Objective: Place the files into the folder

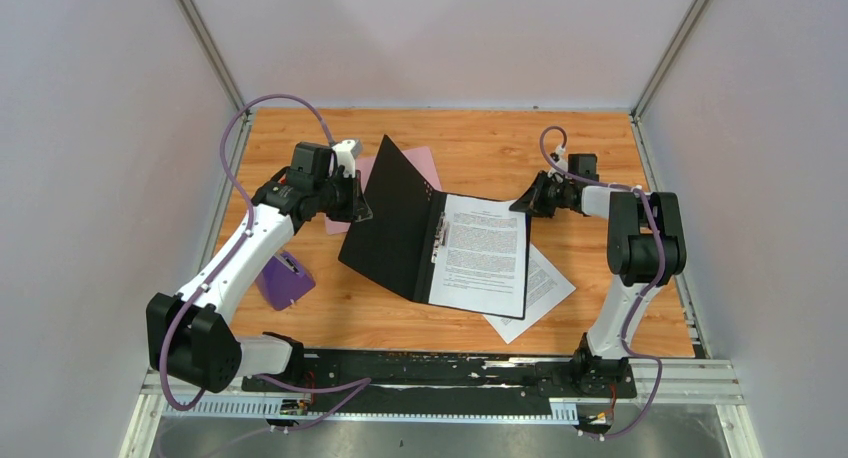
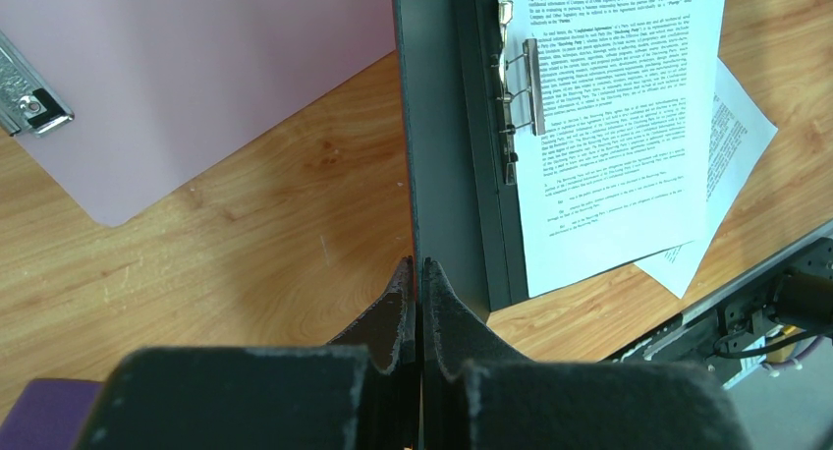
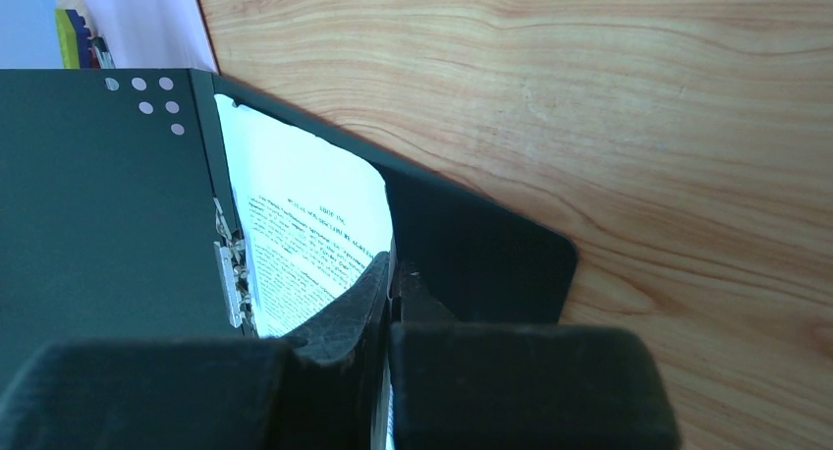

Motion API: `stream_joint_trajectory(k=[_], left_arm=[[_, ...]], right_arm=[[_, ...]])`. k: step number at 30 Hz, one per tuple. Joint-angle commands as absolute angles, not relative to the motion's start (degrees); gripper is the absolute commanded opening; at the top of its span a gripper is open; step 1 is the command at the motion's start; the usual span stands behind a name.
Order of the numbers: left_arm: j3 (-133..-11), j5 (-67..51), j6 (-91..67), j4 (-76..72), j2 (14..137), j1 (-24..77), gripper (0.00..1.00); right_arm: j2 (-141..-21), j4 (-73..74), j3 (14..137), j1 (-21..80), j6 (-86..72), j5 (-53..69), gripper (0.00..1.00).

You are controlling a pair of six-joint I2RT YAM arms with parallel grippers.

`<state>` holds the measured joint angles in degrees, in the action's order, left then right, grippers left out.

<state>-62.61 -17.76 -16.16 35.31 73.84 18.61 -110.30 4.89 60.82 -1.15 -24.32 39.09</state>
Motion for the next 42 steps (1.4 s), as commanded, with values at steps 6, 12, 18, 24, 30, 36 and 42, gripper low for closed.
stream_joint_trajectory(k=[6,12,18,24,30,36,42], left_arm=[[-61.96,-17.69,-14.13,34.35,72.80,18.72,0.00],[-61.72,-17.59,-14.23,34.28,72.60,18.73,0.00],[-61.78,-17.73,-14.24,34.26,72.52,18.72,0.00],[-61.62,-17.84,-14.32,34.16,72.36,18.72,0.00],[-61.63,-18.02,-14.33,34.15,72.43,18.72,0.00],[-61.62,-18.01,-14.41,34.02,72.49,18.75,0.00],[-61.63,-18.08,-14.41,34.09,72.63,18.72,0.00]], right_arm=[[-109.73,2.09,61.65,-0.69,-25.02,39.40,0.01],[-107.83,1.79,61.20,-0.73,-26.81,38.05,0.09],[-105.97,3.65,62.30,-0.78,-27.06,36.24,0.09],[-105.62,2.88,61.02,-0.85,-28.90,35.47,0.14],[-105.04,0.71,59.22,-0.75,-31.31,35.22,0.14],[-104.53,0.84,58.54,-0.78,-31.77,34.49,0.14],[-105.32,2.14,59.77,-0.78,-30.01,35.00,0.19]])
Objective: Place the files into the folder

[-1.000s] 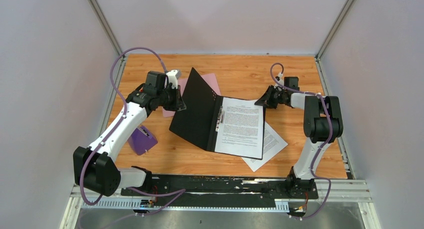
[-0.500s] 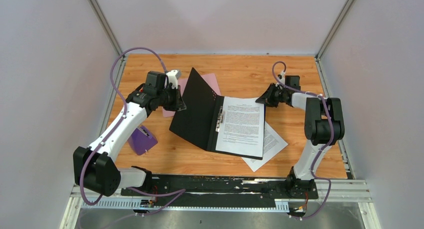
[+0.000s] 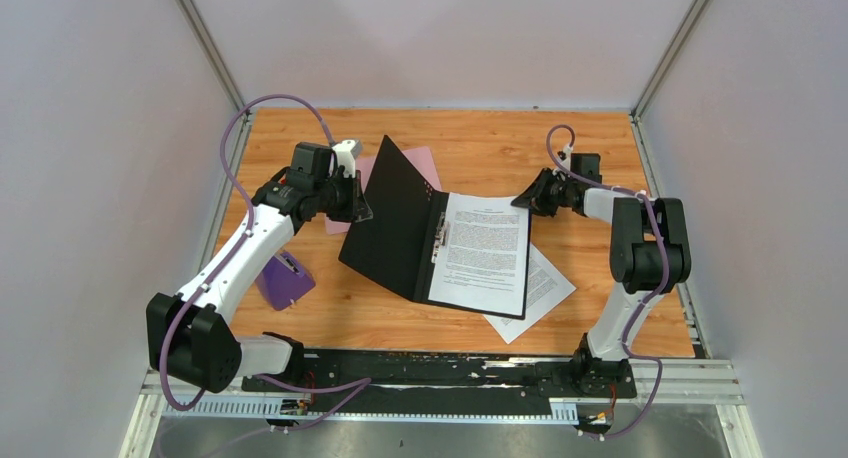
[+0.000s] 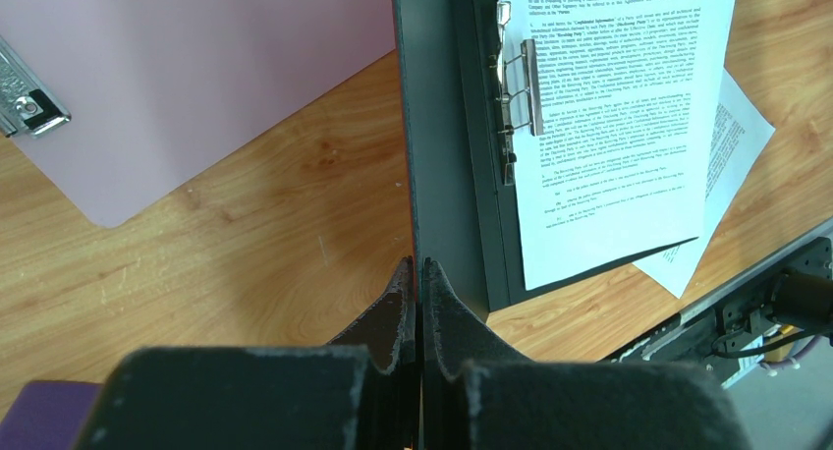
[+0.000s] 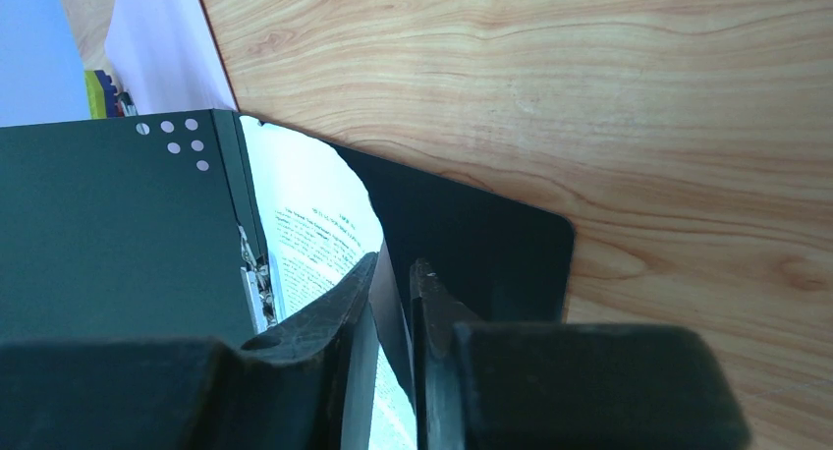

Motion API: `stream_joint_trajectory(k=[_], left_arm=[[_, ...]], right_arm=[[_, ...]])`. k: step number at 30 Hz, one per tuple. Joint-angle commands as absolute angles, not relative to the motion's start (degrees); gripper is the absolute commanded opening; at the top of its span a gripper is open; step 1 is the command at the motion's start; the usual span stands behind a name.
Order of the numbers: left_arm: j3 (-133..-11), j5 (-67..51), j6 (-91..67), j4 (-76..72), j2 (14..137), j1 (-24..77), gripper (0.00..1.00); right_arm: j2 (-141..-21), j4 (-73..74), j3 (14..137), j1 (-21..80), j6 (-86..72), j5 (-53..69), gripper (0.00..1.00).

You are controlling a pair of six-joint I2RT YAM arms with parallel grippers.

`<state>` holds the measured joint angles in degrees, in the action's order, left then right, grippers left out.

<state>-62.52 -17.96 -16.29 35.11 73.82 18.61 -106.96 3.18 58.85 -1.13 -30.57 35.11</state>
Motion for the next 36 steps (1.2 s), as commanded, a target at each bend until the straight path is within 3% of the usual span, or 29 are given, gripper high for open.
stream_joint_trajectory(k=[1,7,14,22,30,36], left_arm=[[-61.71,-18.10,-14.41,34.10,72.65,18.76,0.00],[-61.74,-17.95,-14.33,34.16,72.59,18.72,0.00],[-61.70,-17.93,-14.33,34.10,72.59,18.72,0.00],[-61.72,-18.37,-14.41,34.03,72.48,18.72,0.00],[-61.31,-18.90,-14.68,33.67,72.00,18.76,0.00],[-61.24,-18.94,-14.69,33.64,72.05,18.79,0.00]], right_arm=[[-105.44,2.96,60.38,-0.79,-29.37,34.94,0.22],[-104.94,10.57,64.18,-0.78,-25.11,31.68,0.50],[-101.86,20.03,67.92,-0.77,-21.10,24.52,0.67],[-97.75,22.46,68.14,2.62,-21.04,23.01,0.67],[-97.24,15.14,67.18,12.09,-23.73,27.74,0.51],[-102.14,9.66,69.23,18.19,-23.04,31.44,0.55]])
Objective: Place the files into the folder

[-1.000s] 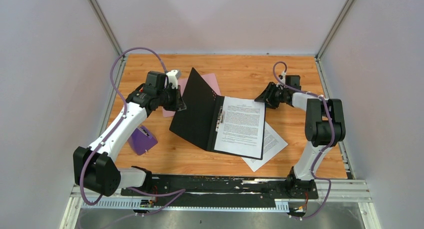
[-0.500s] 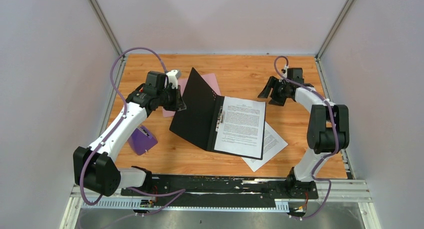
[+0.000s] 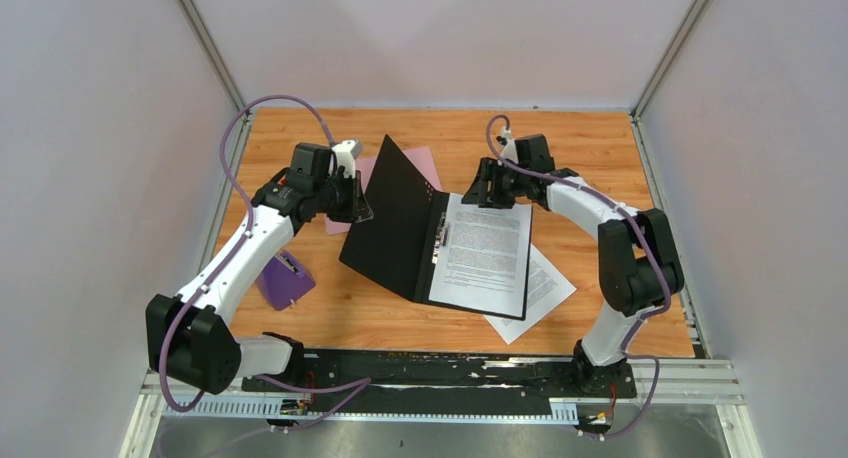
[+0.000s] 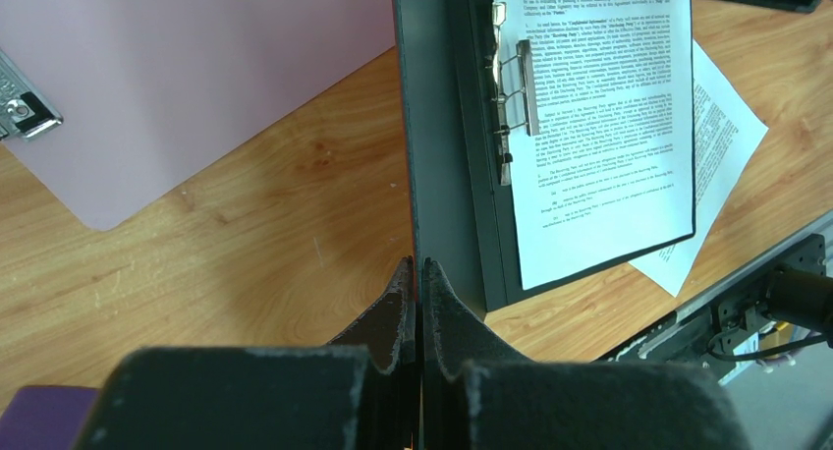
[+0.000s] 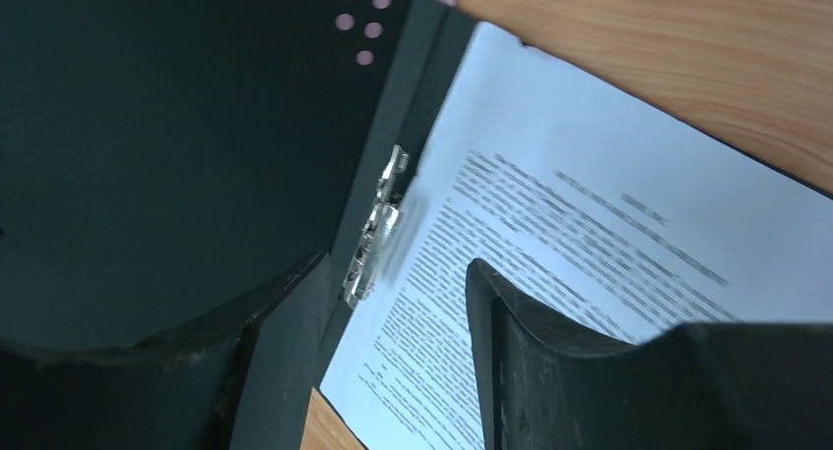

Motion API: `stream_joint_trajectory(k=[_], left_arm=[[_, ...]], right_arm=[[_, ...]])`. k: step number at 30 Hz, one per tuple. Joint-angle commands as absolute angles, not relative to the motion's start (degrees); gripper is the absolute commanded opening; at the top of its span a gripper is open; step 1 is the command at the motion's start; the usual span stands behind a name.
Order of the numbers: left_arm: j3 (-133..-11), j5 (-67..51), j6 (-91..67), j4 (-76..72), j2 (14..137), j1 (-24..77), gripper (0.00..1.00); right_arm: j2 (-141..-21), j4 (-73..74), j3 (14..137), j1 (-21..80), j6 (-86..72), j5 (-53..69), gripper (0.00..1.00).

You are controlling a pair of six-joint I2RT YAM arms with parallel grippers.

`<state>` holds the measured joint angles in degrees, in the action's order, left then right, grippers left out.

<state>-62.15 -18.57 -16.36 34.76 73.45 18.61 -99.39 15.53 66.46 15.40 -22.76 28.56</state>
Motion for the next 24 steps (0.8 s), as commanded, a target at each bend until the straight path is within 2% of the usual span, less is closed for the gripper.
stream_joint_trajectory(k=[1,4,12,24], left_arm=[[-61.19,-19.02,-14.68,33.56,72.01,18.77,0.00],[-61.18,-18.98,-14.63,33.57,72.02,18.77,0.00],[-61.17,-18.98,-14.85,33.58,72.36,18.72,0.00],[-61.18,-19.07,-14.92,33.54,72.48,18.72,0.00]], right_arm=[[-103.26,9.93,70.16,19.01,-22.91,31.08,0.55],[-107.37,9.54,73.33,21.03,-22.76,32.19,0.54],[-114.45,8.87,78.88,23.17,-23.50,33.40,0.63],[-118.56,11.11,82.80,24.54,-22.64,32.35,0.64]])
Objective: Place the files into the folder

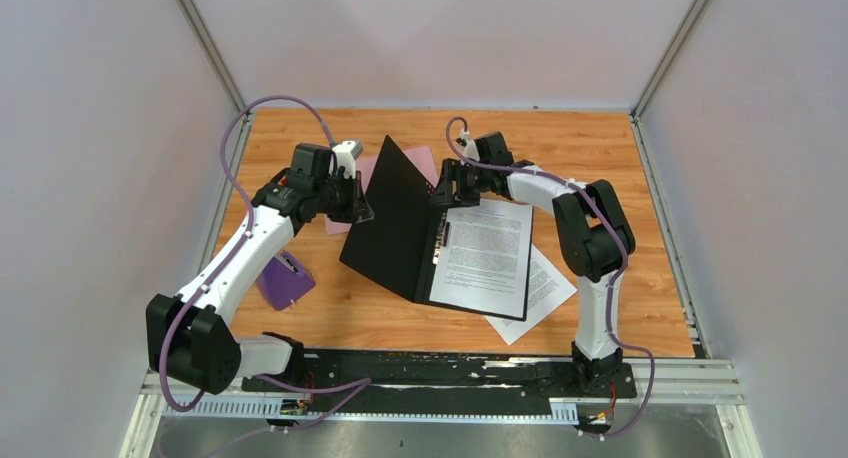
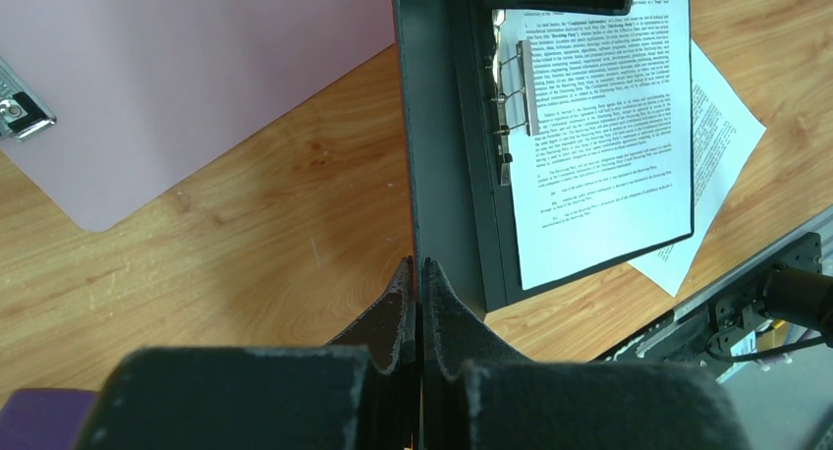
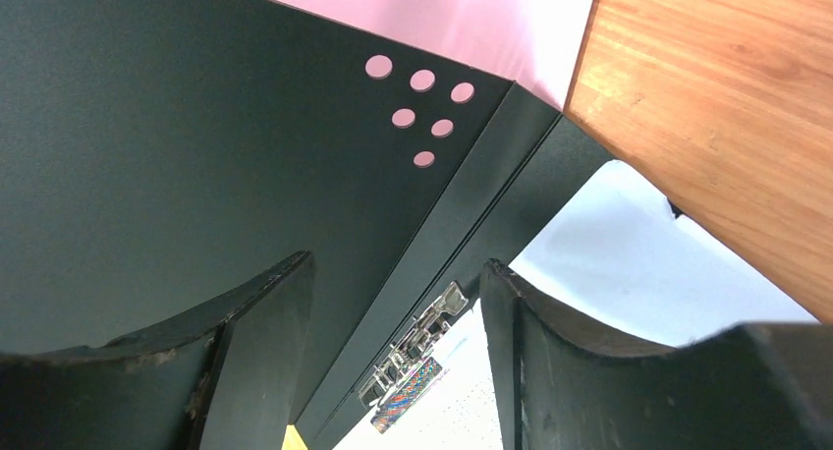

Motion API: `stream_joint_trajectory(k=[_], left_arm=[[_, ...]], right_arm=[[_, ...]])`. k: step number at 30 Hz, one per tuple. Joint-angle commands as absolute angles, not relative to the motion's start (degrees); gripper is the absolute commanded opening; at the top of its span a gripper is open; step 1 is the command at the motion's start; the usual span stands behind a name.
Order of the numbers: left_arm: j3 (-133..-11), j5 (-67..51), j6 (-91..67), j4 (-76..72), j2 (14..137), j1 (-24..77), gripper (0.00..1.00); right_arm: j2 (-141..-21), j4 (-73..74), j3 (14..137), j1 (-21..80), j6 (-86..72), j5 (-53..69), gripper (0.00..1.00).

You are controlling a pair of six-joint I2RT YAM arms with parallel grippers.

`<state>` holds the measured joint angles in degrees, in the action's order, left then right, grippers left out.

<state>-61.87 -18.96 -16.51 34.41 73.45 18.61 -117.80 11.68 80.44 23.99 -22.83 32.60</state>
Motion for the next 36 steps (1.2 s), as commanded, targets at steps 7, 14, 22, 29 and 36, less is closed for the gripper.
stream_joint_trajectory(k=[7,14,22,29,36], left_arm=[[-61.20,-19.14,-15.02,33.48,72.50,18.73,0.00],[-61.18,-19.09,-15.01,33.53,72.41,18.75,0.00],[-61.18,-18.98,-15.02,33.49,72.37,18.68,0.00],[-61.18,-18.68,-15.03,33.49,72.46,18.72,0.00],[-61.34,-18.03,-15.15,33.71,72.46,18.73,0.00]], right_arm=[[-119.49,12.28,83.77,25.34,-21.96,31.95,0.66],[-120.02,11.83,83.86,25.56,-22.50,32.91,0.65],[-119.93,12.22,83.69,25.65,-22.19,34.12,0.63],[-118.17,11.36,82.45,25.65,-22.14,38.96,0.59],[-114.63,9.72,80.47,25.84,-23.10,42.59,0.54]])
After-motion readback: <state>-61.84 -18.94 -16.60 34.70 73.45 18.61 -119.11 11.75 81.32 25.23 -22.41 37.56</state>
